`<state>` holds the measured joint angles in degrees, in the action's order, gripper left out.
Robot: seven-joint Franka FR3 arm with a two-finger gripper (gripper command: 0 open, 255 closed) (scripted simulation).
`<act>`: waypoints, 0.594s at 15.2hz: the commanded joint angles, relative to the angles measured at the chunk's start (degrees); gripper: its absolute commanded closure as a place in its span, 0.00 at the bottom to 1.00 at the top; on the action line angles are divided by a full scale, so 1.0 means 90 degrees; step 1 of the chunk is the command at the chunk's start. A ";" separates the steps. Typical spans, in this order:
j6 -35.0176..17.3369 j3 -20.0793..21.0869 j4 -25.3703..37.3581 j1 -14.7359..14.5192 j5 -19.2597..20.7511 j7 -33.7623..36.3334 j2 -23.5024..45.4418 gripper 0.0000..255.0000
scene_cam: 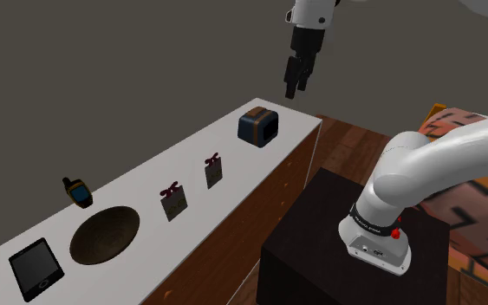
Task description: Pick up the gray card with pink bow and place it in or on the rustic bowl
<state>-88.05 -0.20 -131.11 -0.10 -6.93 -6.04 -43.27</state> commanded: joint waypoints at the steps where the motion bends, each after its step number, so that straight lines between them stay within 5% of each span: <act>1: 0.0000 0.0000 0.0000 0.0000 0.0000 0.0000 0.0000 0.00; 9: -0.2097 0.0743 -0.1347 -0.0296 -0.0566 0.0450 0.0063 0.00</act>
<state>-104.15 5.62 -142.09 -2.42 -11.38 -2.47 -43.33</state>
